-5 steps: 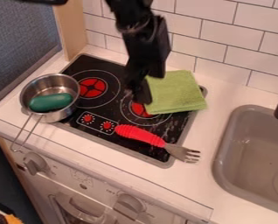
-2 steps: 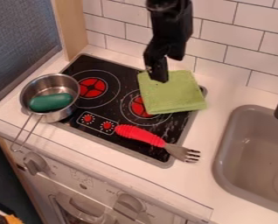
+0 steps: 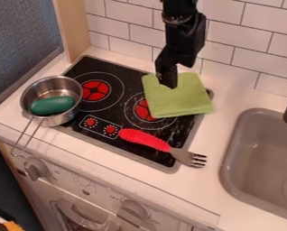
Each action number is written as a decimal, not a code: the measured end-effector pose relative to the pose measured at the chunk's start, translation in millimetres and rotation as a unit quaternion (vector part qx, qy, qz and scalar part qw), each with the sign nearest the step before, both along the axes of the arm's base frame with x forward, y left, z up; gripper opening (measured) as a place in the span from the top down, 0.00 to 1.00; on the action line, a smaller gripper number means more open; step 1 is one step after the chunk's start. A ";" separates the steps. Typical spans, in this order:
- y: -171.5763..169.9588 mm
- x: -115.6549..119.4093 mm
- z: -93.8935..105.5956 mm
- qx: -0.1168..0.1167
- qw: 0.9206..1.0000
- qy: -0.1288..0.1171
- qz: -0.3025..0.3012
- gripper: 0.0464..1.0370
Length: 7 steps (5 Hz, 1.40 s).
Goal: Put the green blanket from the right side of the burner to the left side of the burner
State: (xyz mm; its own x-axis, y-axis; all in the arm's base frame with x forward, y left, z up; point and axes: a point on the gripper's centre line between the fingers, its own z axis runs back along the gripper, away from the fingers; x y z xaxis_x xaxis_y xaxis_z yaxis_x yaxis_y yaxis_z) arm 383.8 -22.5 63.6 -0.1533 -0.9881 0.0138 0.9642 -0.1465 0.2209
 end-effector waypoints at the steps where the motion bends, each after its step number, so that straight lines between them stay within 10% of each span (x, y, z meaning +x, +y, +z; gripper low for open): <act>1: -1.5 2.4 -15.9 -0.005 1.000 0.011 -0.002 0.04; 7: 33.5 -5.6 -52.9 -0.010 0.994 0.092 0.058 0.04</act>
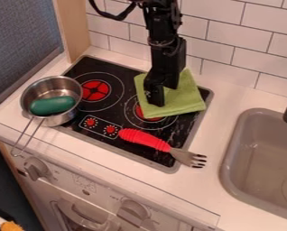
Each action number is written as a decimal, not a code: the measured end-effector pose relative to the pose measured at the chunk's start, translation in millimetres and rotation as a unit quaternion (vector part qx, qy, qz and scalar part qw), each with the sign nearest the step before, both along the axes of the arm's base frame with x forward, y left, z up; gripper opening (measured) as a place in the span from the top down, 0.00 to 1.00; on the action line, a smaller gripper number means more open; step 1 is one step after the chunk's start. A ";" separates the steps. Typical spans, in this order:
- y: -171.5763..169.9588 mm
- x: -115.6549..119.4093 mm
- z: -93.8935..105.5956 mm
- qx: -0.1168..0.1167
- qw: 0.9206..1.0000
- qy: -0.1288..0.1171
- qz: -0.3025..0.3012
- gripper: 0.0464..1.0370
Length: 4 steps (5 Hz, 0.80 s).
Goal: Put the green blanket from the right side of the burner to the left side of the burner
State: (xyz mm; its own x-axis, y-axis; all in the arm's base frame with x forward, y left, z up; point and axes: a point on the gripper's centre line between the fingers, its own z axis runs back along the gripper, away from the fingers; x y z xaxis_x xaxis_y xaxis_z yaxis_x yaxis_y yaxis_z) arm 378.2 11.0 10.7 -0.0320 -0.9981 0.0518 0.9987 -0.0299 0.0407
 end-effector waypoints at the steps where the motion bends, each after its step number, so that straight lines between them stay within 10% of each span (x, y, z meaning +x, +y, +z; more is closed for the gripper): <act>1: 10.3 -2.6 -1.1 0.000 1.000 0.003 0.012 0.04; 4: 79.0 -6.5 7.3 0.007 0.998 -0.001 0.064 0.04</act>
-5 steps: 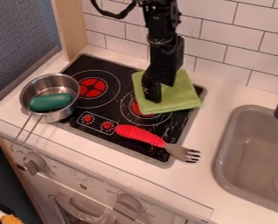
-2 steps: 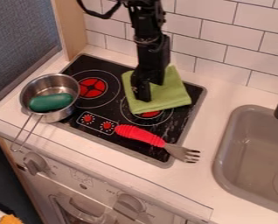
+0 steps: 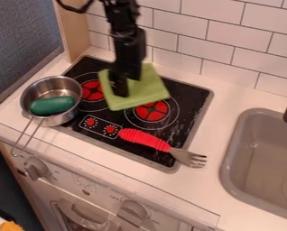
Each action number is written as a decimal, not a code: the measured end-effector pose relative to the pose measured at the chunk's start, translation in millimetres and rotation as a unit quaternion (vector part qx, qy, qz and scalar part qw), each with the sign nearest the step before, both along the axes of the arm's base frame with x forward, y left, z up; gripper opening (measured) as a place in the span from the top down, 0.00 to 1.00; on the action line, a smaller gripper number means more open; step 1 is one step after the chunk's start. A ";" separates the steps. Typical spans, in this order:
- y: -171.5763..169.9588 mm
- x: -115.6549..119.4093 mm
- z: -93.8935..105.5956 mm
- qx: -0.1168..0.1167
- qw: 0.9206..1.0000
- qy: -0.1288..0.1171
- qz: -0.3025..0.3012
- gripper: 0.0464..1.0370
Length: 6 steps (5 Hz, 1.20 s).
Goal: Put the green blanket from the right side of the burner to the left side of the burner
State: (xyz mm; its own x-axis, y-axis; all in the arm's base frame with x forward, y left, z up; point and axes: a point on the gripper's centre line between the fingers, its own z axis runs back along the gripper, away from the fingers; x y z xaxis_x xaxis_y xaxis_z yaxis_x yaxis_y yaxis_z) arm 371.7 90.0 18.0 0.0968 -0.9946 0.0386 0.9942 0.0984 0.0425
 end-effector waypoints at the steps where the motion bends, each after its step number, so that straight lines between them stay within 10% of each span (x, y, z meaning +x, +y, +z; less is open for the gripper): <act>1: 18.3 3.3 6.3 0.002 1.000 -0.011 0.010 0.04; 6: 99.6 -5.8 0.4 0.008 0.997 -0.010 0.081 0.04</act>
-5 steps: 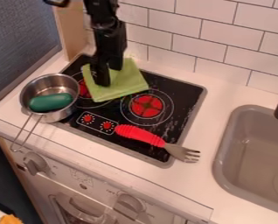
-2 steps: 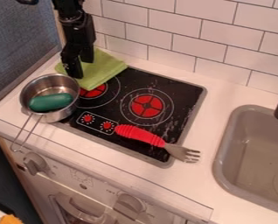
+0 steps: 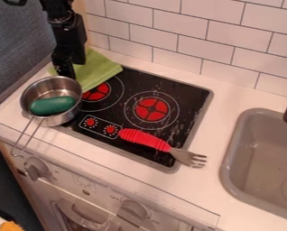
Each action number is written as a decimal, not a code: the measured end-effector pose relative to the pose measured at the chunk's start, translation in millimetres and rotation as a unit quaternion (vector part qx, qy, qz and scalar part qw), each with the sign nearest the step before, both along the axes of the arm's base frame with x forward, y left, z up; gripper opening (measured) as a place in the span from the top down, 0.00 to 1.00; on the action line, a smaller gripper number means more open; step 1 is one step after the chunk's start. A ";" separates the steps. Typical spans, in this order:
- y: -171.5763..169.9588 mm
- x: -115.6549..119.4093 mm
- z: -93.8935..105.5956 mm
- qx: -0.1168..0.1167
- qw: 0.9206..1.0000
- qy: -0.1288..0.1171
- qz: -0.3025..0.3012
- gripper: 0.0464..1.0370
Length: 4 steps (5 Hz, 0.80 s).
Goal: Put the green blanket from the right side of the burner to the left side of the burner
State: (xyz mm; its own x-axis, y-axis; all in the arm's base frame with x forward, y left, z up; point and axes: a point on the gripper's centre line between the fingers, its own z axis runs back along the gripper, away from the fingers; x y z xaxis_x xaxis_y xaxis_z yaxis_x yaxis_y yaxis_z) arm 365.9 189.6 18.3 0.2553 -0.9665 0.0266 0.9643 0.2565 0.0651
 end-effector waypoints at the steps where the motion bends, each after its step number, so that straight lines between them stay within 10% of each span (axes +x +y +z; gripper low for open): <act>1: -10.3 4.9 0.0 0.002 1.000 0.002 -0.017 0.04; 4: -42.5 33.0 53.6 0.009 0.996 -0.059 -0.070 0.04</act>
